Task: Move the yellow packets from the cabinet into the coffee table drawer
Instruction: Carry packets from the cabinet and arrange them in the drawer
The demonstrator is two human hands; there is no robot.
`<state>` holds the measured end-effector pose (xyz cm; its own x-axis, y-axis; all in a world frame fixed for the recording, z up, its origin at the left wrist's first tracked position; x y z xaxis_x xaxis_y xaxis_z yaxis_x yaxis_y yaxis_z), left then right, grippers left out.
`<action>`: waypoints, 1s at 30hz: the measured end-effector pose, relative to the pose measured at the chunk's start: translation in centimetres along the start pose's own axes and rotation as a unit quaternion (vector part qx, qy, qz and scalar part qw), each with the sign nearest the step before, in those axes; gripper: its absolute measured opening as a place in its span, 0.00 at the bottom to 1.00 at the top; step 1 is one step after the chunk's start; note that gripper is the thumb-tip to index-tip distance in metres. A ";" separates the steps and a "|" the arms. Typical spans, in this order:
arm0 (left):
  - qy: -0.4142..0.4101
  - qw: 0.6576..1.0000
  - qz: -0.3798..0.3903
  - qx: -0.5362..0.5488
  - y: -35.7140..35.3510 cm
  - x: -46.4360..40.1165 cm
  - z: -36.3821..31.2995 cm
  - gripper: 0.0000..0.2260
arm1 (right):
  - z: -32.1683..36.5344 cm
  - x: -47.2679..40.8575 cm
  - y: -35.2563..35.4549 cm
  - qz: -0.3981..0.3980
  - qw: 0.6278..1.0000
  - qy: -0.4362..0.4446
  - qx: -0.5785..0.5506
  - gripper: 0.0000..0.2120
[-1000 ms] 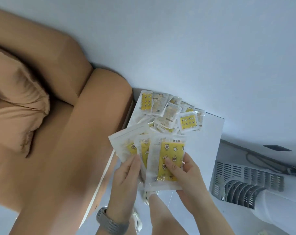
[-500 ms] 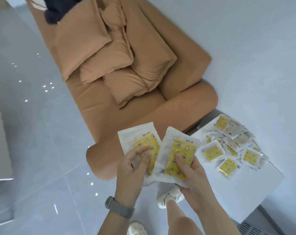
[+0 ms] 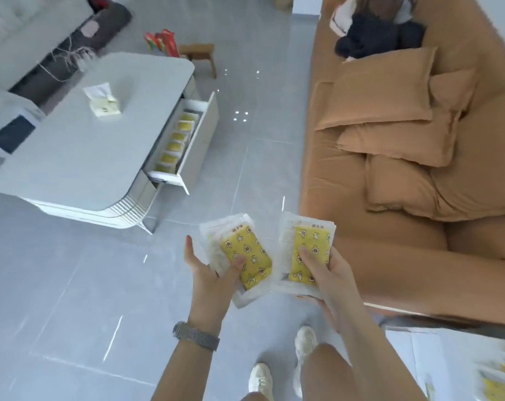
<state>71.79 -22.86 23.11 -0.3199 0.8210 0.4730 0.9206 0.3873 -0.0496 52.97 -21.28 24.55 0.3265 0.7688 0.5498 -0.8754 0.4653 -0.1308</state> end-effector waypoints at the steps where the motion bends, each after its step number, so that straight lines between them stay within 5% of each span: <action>1: 0.004 1.000 -0.014 -0.005 1.0 -0.8 -0.2 0.39 | 0.2 -0.3 -1.3 0.006 1.000 0.003 0.015 0.10; 4: -0.006 0.997 -0.048 -0.063 2.9 -3.1 -0.8 0.18 | 0.6 -1.7 -4.2 0.013 0.999 -0.002 0.044 0.09; 6: -0.002 0.995 -0.070 -0.066 3.3 -4.8 -1.2 0.12 | 1.2 -3.1 -5.5 0.015 0.999 -0.022 0.039 0.09; 15: 0.006 0.994 -0.096 -0.056 -2.4 -18.5 -5.8 0.11 | 6.7 -17.0 -10.4 -0.005 0.998 -0.058 0.032 0.08; 30: 0.031 0.993 -0.115 0.005 -7.9 -40.0 -15.4 0.10 | 17.8 -39.6 -26.0 0.088 0.977 -0.066 0.185 0.11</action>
<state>80.80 -65.21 18.12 -0.5063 0.6831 0.5264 0.8225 0.5660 0.0566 56.40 -71.64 20.88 0.1312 0.7476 0.6511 -0.9908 0.1215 0.0601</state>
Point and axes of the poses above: each hand's wrist, its own x-axis away from the middle knuckle, its own y-axis out of the back of the hand, z = x × y, the point moved 2 cm from there along -x, towards the middle knuckle, and after that the axes turned 9 degrees about -z, right-handed, at the moved point
